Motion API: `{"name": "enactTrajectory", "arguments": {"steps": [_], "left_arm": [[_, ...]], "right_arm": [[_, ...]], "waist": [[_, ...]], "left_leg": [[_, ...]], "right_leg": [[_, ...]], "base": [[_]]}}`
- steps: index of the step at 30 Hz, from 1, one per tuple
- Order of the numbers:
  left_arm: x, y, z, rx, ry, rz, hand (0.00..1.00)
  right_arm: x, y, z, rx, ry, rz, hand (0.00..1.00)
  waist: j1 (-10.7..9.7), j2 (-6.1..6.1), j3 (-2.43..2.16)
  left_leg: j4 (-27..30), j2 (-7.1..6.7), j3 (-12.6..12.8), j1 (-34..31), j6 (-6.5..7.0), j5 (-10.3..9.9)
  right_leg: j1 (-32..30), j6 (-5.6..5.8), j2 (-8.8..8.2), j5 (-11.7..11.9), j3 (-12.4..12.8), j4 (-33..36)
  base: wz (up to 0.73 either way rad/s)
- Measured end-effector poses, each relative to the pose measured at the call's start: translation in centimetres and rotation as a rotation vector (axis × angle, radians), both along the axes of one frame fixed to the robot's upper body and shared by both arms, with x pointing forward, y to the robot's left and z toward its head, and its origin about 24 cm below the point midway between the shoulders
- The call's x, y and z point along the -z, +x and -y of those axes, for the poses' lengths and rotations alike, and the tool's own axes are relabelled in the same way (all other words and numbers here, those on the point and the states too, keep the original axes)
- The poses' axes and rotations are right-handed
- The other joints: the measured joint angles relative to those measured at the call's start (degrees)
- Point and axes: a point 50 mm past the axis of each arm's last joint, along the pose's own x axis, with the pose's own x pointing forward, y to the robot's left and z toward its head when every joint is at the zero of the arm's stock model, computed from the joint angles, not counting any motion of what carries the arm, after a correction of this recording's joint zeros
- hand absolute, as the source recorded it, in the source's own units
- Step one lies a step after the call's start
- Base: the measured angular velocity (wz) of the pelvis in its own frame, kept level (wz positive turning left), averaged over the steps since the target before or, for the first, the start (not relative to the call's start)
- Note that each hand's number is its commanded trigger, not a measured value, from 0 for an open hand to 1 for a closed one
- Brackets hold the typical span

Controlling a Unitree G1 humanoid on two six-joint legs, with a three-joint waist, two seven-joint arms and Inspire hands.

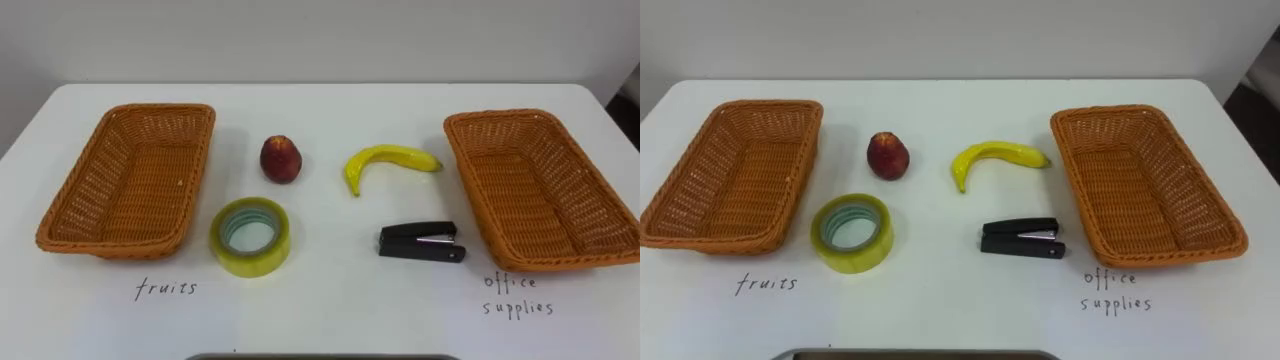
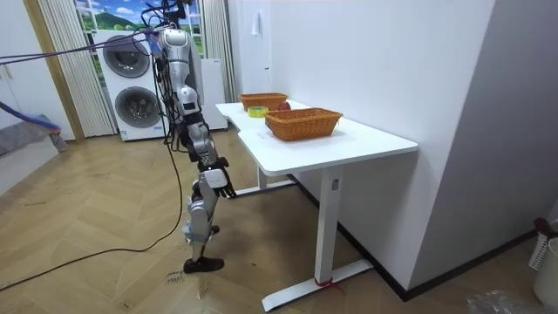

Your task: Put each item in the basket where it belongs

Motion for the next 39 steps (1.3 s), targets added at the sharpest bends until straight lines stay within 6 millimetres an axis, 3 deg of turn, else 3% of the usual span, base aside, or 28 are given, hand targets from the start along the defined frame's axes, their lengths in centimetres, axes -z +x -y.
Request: {"name": "enactTrajectory", "arguments": {"steps": [6,11,23,27,28,33,35,39], "left_arm": [[-0.1,0.3,-0.2,-0.001,0.011,0.014,0.00],[-0.2,0.4,-0.5,0.000,0.028,0.015,0.00],[-0.2,0.1,-0.5,-0.024,0.029,0.010,0.00],[-0.1,-1.1,-0.8,-0.066,0.036,-0.022,0.00],[-0.2,-1.6,-1.0,-0.089,0.039,-0.031,0.00],[-0.5,-2.7,-2.4,-0.154,0.073,-0.053,0.00],[-0.7,-2.9,-2.9,-0.184,0.089,-0.048,0.00],[-1.0,-2.5,-3.7,-0.179,0.113,-0.026,0.00]], "right_arm": [[0.1,-0.2,-0.2,-0.011,-0.001,-0.011,0.00],[0.1,0.1,-0.4,-0.015,0.003,-0.016,0.00],[0.2,-1.7,0.1,0.162,-0.026,-0.079,0.00],[0.1,-3.4,1.1,0.355,-0.085,-0.133,0.00],[0.1,-4.2,1.4,0.425,-0.099,-0.157,0.00],[-0.4,-5.7,3.2,0.744,-0.168,-0.195,0.00],[-0.7,-5.4,4.2,0.882,-0.198,-0.181,0.00],[-2.6,-2.2,8.0,1.056,-0.331,-0.044,0.00]], "waist": [[1.24,-0.81,-0.46],[1.49,-1.60,-0.09],[1.00,-1.21,-0.14],[-0.41,-1.11,-0.56],[-0.92,-1.59,-0.60],[-3.72,-2.09,-0.49],[-5.14,-2.34,-0.47],[-6.70,-2.44,-0.45]], "left_leg": [[0.19,0.00,0.59,0.14,0.01,0.03],[0.12,-0.02,0.54,0.65,0.02,0.03],[-0.48,0.03,0.56,0.63,0.02,0.00],[-0.80,0.03,0.67,0.79,0.02,0.01],[-0.97,0.02,0.78,0.90,0.01,0.03],[-1.27,-0.08,1.35,1.96,0.03,0.03],[-1.46,-0.08,1.43,2.46,0.05,0.01],[-2.05,-0.14,1.58,2.79,0.10,0.00]], "right_leg": [[-0.43,0.01,-0.11,0.00,0.21,0.13],[0.24,0.01,-0.11,0.00,0.12,0.09],[-0.20,0.01,-0.03,0.01,0.10,0.16],[-0.48,0.01,-0.01,0.01,0.23,0.23],[-0.26,0.01,0.01,0.01,0.45,0.23],[0.09,0.03,-0.06,0.00,1.07,0.18],[0.21,0.10,-0.04,-0.05,1.55,0.29],[-0.04,0.14,0.12,-0.07,2.77,0.69]], "base": [[-0.04],[0.01],[0.00],[-0.01],[-0.04],[-0.06],[-0.16],[-0.19]]}}
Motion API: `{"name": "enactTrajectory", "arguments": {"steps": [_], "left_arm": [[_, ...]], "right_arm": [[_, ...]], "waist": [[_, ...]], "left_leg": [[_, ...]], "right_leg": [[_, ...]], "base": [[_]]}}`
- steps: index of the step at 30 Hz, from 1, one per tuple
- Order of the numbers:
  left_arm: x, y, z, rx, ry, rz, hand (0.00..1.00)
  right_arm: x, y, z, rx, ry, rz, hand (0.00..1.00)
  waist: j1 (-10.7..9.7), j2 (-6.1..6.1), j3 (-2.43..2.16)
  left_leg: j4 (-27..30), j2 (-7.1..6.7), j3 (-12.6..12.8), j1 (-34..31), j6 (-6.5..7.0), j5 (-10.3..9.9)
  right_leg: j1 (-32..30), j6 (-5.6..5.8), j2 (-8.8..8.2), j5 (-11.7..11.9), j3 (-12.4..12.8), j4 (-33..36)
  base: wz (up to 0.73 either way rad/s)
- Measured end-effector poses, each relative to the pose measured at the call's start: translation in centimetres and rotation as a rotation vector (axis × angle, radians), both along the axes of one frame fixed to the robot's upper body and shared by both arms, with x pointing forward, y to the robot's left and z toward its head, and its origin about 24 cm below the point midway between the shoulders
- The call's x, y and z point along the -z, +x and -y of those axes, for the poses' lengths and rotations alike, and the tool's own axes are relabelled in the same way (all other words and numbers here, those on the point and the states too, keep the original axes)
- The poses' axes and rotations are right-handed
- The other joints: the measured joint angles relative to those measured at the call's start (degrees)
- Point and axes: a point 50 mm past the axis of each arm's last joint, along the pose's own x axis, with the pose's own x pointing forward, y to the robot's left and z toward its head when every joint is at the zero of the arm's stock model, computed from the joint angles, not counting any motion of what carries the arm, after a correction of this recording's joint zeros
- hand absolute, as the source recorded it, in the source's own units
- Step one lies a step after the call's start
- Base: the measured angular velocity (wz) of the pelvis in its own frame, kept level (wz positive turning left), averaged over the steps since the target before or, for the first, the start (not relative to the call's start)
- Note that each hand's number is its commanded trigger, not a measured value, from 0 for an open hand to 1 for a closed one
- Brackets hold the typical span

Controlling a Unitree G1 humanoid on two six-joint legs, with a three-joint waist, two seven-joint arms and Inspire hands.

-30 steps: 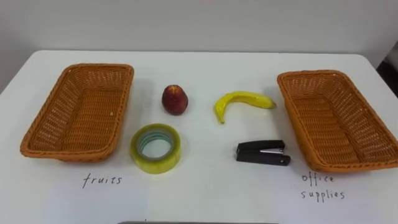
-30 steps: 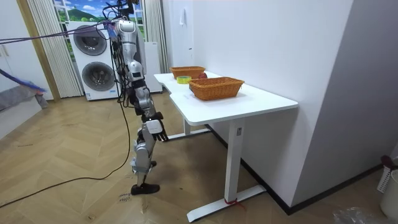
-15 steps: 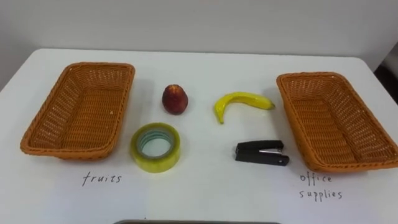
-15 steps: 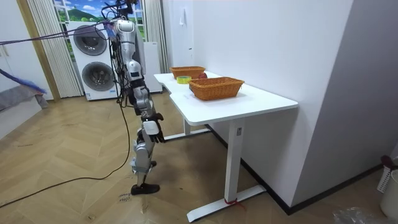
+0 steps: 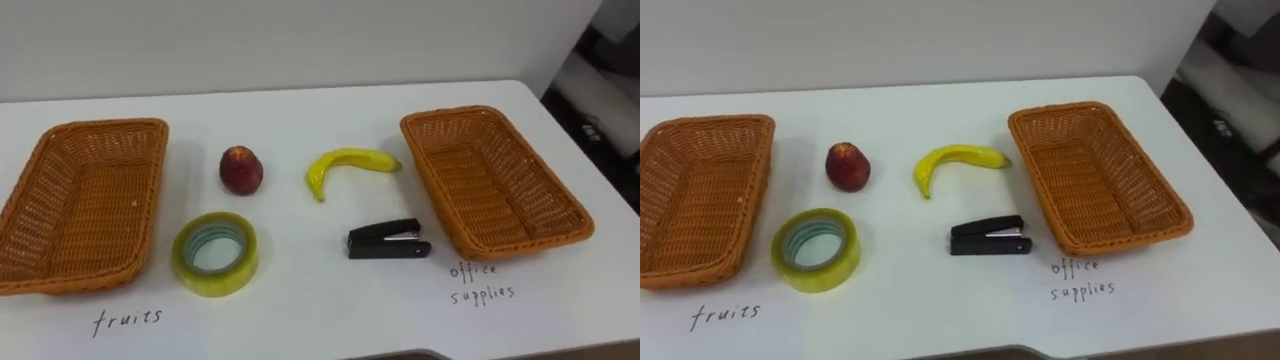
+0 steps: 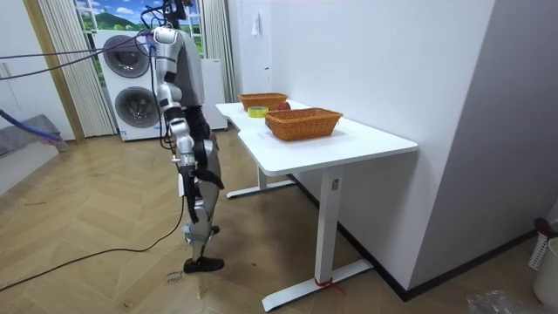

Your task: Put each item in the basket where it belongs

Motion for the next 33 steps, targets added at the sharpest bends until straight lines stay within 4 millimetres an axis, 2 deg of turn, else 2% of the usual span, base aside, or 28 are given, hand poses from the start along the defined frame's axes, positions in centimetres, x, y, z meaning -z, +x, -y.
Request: {"name": "enactTrajectory", "arguments": {"steps": [4,5,7,11,13,16,17,19,26,29,31,33], "left_arm": [[-0.1,0.6,-0.2,0.040,0.016,0.018,0.00],[-0.1,0.6,-0.1,0.042,0.015,0.016,0.00],[-0.2,0.5,-0.2,0.057,0.018,0.017,0.00],[-0.3,0.2,-0.1,0.095,0.027,0.009,0.00],[-0.3,0.2,-0.2,0.098,0.029,0.007,0.00],[-0.3,0.2,-0.1,0.111,0.027,0.001,0.00],[-0.3,0.2,-0.1,0.114,0.026,0.001,0.00],[-0.2,0.4,0.3,0.119,0.017,0.008,0.00],[0.0,-0.8,0.4,0.119,0.010,-0.036,0.00],[0.1,-1.4,0.5,0.153,0.009,-0.073,0.00],[0.1,-1.4,0.6,0.160,0.005,-0.079,0.00],[0.1,-1.2,0.6,0.165,0.006,-0.075,0.00]], "right_arm": [[-3.3,4.4,3.1,-0.040,-0.247,0.042,0.00],[-3.9,5.0,3.4,-0.050,-0.286,0.044,0.00],[-6.7,7.5,4.5,-0.076,-0.445,0.071,0.00],[-11.3,10.9,5.1,-0.126,-0.695,0.119,0.00],[-14.5,12.5,5.2,-0.099,-0.832,0.183,0.00],[-17.4,14.0,5.1,-0.071,-0.959,0.255,0.00],[-17.9,14.1,5.0,-0.066,-0.977,0.267,0.00],[-20.1,14.4,4.7,-0.053,-1.057,0.325,0.00],[-24.9,15.5,4.3,-0.055,-1.281,0.435,0.00],[-27.4,16.6,3.4,-0.124,-1.457,0.458,0.00],[-29.1,17.7,2.4,-0.187,-1.558,0.512,0.00],[-30.0,18.1,1.9,-0.217,-1.591,0.552,0.00]], "waist": [[0.02,-0.12,-0.06],[0.04,-0.12,-0.06],[0.29,-0.20,-0.14],[0.40,-0.56,-0.33],[0.68,-0.54,-0.15],[0.82,-0.66,-0.02],[0.84,-0.59,-0.08],[1.45,-0.80,0.11],[2.10,-0.92,0.16],[2.07,-1.26,0.31],[2.34,-1.38,0.13],[2.97,-1.91,0.14]], "left_leg": [[0.22,-0.05,0.45,-0.83,0.21,0.16],[0.17,-0.09,0.46,-0.89,0.24,0.20],[0.10,-0.14,0.66,-1.02,0.31,0.28],[0.18,-0.16,0.71,-1.84,0.31,0.31],[0.10,-0.15,0.70,-2.02,0.31,0.38],[0.08,-0.16,0.72,-2.13,0.32,0.37],[0.08,-0.16,0.71,-2.15,0.32,0.37],[0.08,-0.15,0.71,-2.69,0.31,0.38],[0.27,-0.11,0.64,-2.97,0.30,0.39],[0.63,-0.05,0.62,-3.14,0.30,0.39],[0.77,-0.03,0.61,-3.00,0.30,0.39],[0.82,-0.02,0.45,-2.75,0.29,0.40]], "right_leg": [[-1.89,0.01,0.06,-0.01,1.08,0.59],[-2.02,0.01,0.04,-0.01,1.14,0.60],[-2.49,0.02,0.06,-0.01,1.43,0.72],[-3.72,0.02,0.05,0.00,1.46,1.32],[-3.81,0.02,0.05,-0.01,1.41,1.72],[-3.88,0.02,0.00,0.00,1.19,1.59],[-3.94,0.02,0.00,-0.01,1.16,1.54],[-4.54,0.02,-0.01,-0.01,0.91,1.50],[-4.78,0.02,-0.02,0.00,0.55,1.58],[-4.69,0.01,-0.02,0.00,0.48,1.71],[-4.58,-0.02,-0.02,0.02,0.46,1.70],[-4.51,-0.06,-0.02,0.04,0.35,1.58]], "base": [[-0.12],[-0.04],[-0.05],[-0.01],[0.00],[0.00],[0.00],[0.00],[0.00],[0.00],[0.00],[0.00]]}}
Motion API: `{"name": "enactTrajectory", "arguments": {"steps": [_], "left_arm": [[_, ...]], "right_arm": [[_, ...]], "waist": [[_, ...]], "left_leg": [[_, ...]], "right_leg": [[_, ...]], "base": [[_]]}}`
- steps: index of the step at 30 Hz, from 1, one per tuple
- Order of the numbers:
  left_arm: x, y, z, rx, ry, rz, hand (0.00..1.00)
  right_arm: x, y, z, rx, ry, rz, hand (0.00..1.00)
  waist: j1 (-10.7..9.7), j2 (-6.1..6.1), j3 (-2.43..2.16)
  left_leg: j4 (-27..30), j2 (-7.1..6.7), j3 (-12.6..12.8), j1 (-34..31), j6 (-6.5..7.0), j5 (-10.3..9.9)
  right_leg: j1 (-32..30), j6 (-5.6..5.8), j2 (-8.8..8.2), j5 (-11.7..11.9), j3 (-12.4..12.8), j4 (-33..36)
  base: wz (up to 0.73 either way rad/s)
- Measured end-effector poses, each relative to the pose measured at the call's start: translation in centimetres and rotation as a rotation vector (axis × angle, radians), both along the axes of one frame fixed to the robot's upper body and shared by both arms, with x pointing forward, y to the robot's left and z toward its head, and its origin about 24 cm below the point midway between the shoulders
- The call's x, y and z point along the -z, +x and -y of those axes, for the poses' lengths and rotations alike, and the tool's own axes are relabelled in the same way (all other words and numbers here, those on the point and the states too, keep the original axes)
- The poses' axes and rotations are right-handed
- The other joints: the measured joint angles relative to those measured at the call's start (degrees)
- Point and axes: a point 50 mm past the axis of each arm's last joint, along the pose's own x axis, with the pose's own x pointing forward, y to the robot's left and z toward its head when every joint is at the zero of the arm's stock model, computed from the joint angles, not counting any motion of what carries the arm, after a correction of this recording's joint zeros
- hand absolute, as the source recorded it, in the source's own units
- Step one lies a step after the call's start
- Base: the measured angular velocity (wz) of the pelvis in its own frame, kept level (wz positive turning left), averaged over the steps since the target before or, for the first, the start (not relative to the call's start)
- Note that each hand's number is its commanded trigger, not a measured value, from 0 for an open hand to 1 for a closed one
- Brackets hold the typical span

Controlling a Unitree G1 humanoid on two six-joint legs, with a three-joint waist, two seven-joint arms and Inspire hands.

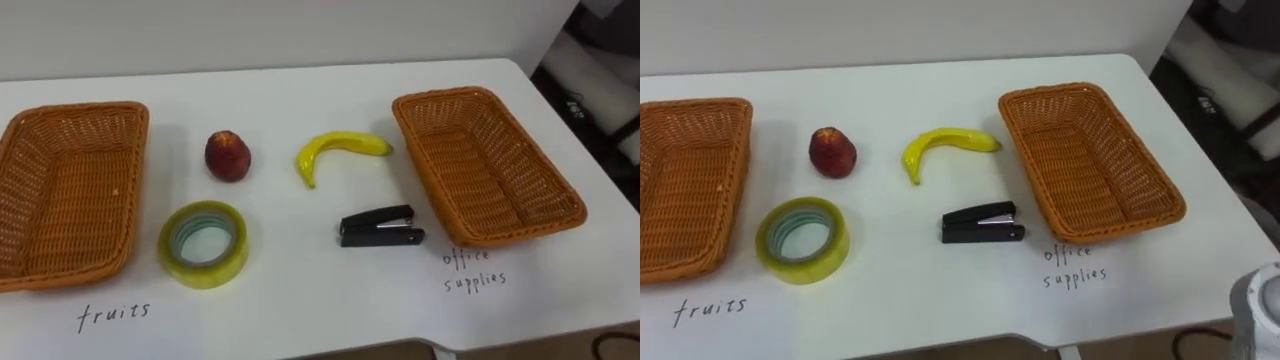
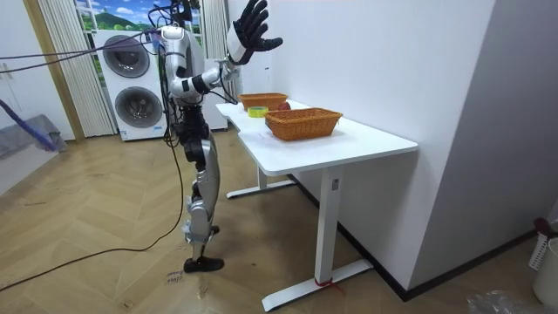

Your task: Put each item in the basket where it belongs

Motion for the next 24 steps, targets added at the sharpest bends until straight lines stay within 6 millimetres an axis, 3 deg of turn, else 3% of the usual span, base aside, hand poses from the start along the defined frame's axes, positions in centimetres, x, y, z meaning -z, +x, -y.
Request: {"name": "enactTrajectory", "arguments": {"steps": [4,7,13,18,24], "left_arm": [[0.0,0.2,0.1,0.031,0.003,-0.005,0.00],[0.1,0.2,0.3,0.066,-0.004,-0.017,0.00],[0.2,0.7,0.6,0.124,-0.032,-0.022,0.00],[0.2,0.8,0.6,0.188,-0.029,-0.045,0.00],[0.2,1.4,0.1,0.221,-0.057,-0.043,0.00]], "right_arm": [[-1.0,0.8,-1.7,-0.105,-0.092,-0.010,0.00],[-1.8,1.5,-3.7,-0.206,-0.190,-0.027,0.00],[-1.4,3.1,-6.3,-0.403,-0.334,-0.168,0.00],[-1.2,3.9,-7.2,-0.539,-0.401,-0.263,0.00],[-0.5,4.8,-8.2,-0.695,-0.486,-0.396,0.00]], "waist": [[2.15,-0.73,-0.28],[2.59,-0.53,-0.09],[3.67,-0.27,0.00],[4.16,-0.44,0.06],[5.11,-1.56,0.28]], "left_leg": [[-0.03,0.03,-0.03,0.06,0.00,0.00],[-0.04,0.05,-0.19,-0.03,0.00,-0.01],[-0.20,0.04,-0.77,-0.09,0.00,-0.01],[0.00,-0.01,-1.64,-0.45,0.00,0.00],[0.15,0.00,-1.94,-0.86,-0.06,0.05]], "right_leg": [[0.05,-0.04,0.00,0.03,-0.04,0.07],[0.70,-0.05,0.00,0.11,-0.31,-0.01],[0.88,-0.05,-0.01,0.11,-0.84,-0.01],[0.91,-0.05,-0.04,0.11,-1.58,-0.17],[0.78,-0.05,-0.03,0.11,-1.58,-0.55]], "base": [[0.00],[0.03],[0.04],[0.08],[0.01]]}}
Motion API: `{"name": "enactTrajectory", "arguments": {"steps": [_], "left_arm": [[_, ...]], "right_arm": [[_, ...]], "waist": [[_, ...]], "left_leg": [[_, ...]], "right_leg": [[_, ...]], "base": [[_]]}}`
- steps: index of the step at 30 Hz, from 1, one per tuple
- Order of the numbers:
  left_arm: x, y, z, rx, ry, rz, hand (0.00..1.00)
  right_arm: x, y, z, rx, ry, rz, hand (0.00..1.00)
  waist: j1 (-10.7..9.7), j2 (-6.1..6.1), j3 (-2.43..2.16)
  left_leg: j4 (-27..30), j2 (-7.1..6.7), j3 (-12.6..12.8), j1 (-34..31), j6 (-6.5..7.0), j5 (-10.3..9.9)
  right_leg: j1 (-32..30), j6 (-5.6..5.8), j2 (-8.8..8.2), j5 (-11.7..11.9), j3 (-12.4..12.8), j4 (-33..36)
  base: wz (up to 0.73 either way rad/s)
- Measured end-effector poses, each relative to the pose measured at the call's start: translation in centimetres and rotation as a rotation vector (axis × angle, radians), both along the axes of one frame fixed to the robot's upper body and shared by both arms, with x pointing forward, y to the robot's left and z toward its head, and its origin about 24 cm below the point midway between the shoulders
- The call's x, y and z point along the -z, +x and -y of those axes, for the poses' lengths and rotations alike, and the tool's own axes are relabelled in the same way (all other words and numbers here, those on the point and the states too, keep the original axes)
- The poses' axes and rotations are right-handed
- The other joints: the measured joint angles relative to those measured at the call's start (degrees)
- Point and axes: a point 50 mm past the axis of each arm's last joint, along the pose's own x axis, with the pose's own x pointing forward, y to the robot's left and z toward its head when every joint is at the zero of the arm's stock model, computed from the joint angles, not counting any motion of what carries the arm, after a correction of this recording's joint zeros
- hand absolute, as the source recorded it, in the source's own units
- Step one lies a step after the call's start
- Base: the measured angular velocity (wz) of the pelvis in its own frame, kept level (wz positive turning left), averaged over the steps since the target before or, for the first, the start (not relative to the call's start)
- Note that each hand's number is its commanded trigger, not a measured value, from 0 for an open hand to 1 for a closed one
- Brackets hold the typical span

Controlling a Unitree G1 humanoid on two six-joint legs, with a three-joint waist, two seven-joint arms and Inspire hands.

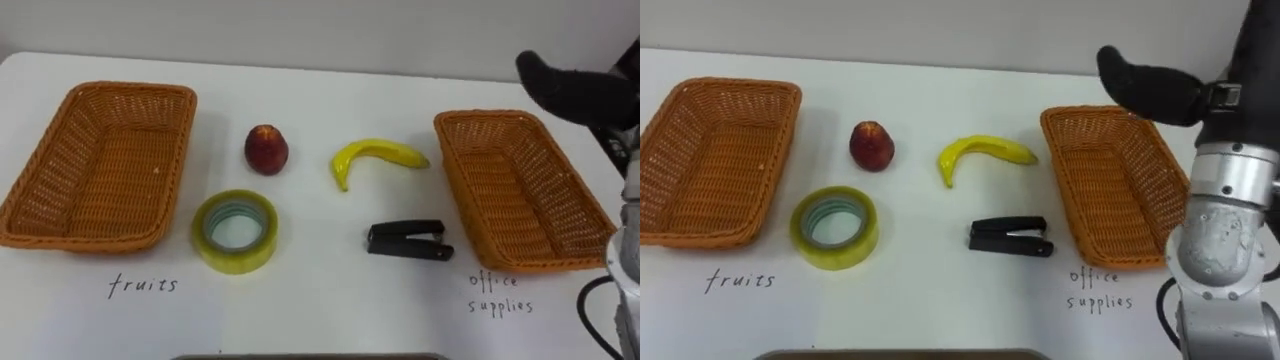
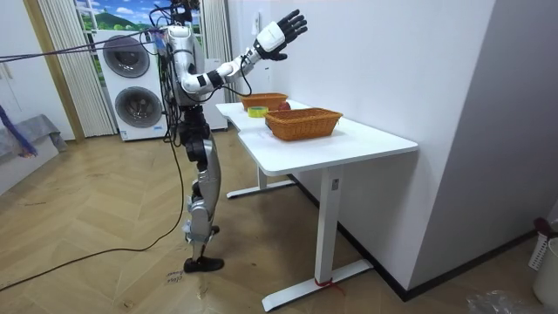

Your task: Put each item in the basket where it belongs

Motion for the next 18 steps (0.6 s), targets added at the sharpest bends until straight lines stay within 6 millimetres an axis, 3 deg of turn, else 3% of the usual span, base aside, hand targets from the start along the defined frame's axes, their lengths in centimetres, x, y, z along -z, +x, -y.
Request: {"name": "enactTrajectory", "arguments": {"steps": [3,7,9,12,16,18], "left_arm": [[-0.2,0.3,-0.6,0.001,0.012,0.006,0.00],[-0.4,0.7,-1.1,0.007,0.026,0.016,0.00],[-0.4,0.7,-1.2,0.005,0.028,0.016,0.00],[-0.4,0.5,-1.2,0.003,0.027,0.013,0.00],[-0.3,0.9,-1.0,0.006,0.021,0.021,0.00],[-0.3,0.9,-0.9,0.009,0.020,0.020,0.00]], "right_arm": [[1.4,0.6,-1.3,-0.084,-0.090,-0.133,0.00],[3.5,1.1,-2.3,-0.173,-0.177,-0.303,0.00],[3.8,1.2,-2.4,-0.193,-0.202,-0.342,0.00],[4.4,1.3,-2.3,-0.210,-0.234,-0.410,0.00],[4.9,1.3,-2.4,-0.238,-0.283,-0.485,0.00],[5.1,1.4,-2.4,-0.247,-0.300,-0.517,0.00]], "waist": [[0.16,-1.12,0.10],[0.24,-2.14,-0.53],[0.29,-2.25,-0.50],[0.26,-1.96,-0.29],[0.18,-0.95,0.42],[0.16,-0.60,0.39]], "left_leg": [[0.01,0.00,0.02,-0.12,-0.02,0.01],[-0.01,-0.03,0.00,0.06,-0.02,0.01],[-0.06,-0.06,-0.03,0.40,-0.02,0.01],[-0.17,-0.08,-0.05,0.92,-0.02,0.01],[-0.15,-0.07,-0.02,0.69,-0.02,0.01],[-0.15,-0.06,-0.03,0.46,-0.02,0.01]], "right_leg": [[0.03,-0.05,0.04,0.03,0.03,-0.41],[0.24,-0.05,0.04,0.04,0.18,-0.51],[0.55,-0.05,0.02,0.05,0.12,-0.60],[1.25,-0.05,0.01,0.05,-0.01,-0.65],[1.17,-0.05,-0.01,0.05,-0.15,-0.55],[0.95,-0.05,0.00,0.05,-0.22,-0.49]], "base": [[0.00],[0.00],[0.00],[0.00],[0.00],[0.00]]}}
